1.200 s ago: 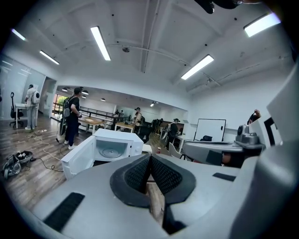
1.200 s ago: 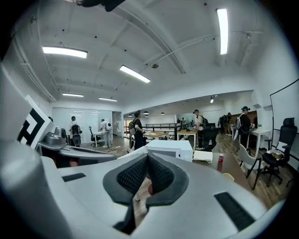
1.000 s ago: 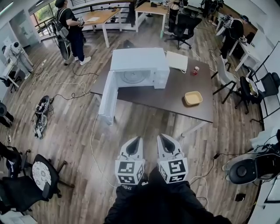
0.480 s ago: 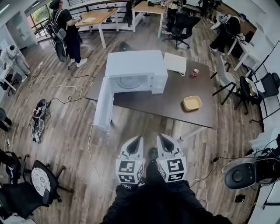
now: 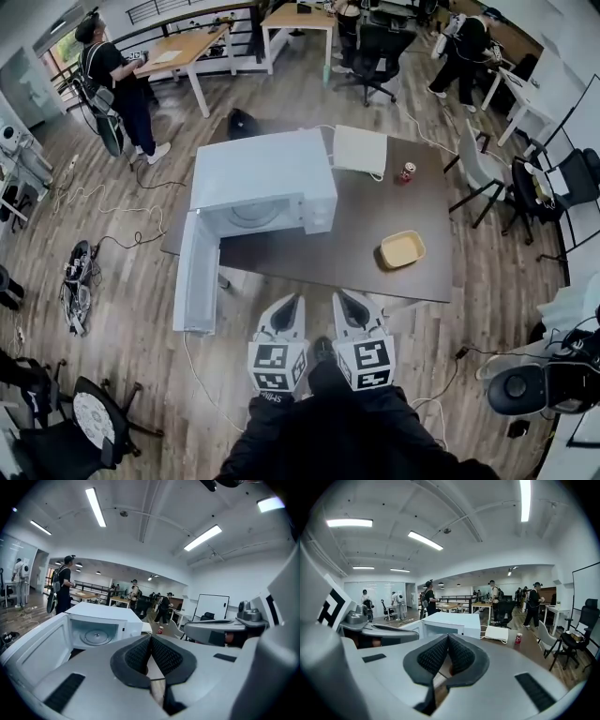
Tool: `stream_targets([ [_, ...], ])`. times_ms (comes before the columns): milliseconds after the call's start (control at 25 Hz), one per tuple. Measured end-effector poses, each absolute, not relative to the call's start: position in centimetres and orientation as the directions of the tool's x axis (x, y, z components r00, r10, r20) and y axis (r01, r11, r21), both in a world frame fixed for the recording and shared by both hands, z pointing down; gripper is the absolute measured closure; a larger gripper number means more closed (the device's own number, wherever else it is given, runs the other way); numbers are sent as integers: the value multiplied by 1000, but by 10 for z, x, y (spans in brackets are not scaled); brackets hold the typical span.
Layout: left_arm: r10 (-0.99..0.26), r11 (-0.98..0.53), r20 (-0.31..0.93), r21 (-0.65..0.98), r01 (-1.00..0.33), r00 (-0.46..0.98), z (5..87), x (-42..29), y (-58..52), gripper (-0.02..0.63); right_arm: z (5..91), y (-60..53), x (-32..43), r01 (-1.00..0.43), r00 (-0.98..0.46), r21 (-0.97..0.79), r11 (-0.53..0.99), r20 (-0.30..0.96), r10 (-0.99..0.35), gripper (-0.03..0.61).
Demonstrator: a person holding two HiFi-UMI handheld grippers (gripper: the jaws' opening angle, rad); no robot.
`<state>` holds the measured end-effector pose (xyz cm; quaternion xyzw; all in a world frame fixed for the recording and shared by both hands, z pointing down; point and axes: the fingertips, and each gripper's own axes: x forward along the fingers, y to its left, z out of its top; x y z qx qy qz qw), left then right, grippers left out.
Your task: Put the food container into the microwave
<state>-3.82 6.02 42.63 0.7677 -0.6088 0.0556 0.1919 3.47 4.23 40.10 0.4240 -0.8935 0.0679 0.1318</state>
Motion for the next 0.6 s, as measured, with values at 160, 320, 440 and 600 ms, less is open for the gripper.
stream_targets([
  [160,-906,-198,327,229,-953,267,431,-22,1,581,410,-12,54,-787,-589,-14,617,314,-745,555],
  [320,-895,-209,346,228,-951,280,442,-3,-41,581,422,-53,75,-800,-571,-26,599,337,-749,555],
  [440,-881,-225,369,225,-948,297,454,8,-62,581,437,-73,88,-814,-548,-28,580,371,-750,555],
  [600,-854,-249,405,232,-940,326,478,24,-82,581,468,-91,112,-841,-500,-33,540,431,-751,555],
])
